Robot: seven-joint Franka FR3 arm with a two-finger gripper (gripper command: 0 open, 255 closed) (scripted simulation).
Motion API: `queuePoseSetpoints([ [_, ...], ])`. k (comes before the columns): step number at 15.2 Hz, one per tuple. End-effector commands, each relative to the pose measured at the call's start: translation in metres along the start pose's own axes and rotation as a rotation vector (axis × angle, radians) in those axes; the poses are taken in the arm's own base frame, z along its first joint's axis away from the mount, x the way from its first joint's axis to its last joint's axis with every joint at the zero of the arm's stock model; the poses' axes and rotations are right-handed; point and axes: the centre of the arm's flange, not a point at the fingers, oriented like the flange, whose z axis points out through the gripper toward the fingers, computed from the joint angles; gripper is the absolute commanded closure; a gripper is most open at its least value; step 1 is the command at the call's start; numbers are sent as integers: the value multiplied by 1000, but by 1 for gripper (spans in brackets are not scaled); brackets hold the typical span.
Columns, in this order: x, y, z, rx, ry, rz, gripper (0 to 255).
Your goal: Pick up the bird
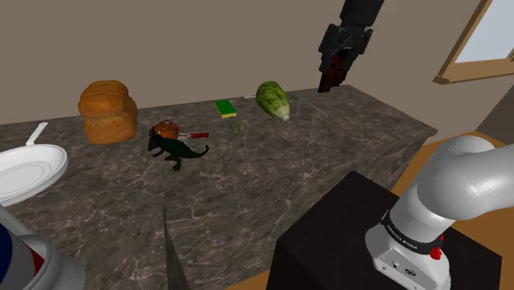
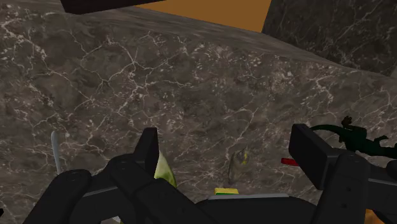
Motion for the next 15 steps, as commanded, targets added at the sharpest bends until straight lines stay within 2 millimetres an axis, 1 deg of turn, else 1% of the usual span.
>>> queuePoseSetpoints([
  [1,0,0,0,0,0,0,0],
  [15,128,-50,126,-25,-9,37,0],
])
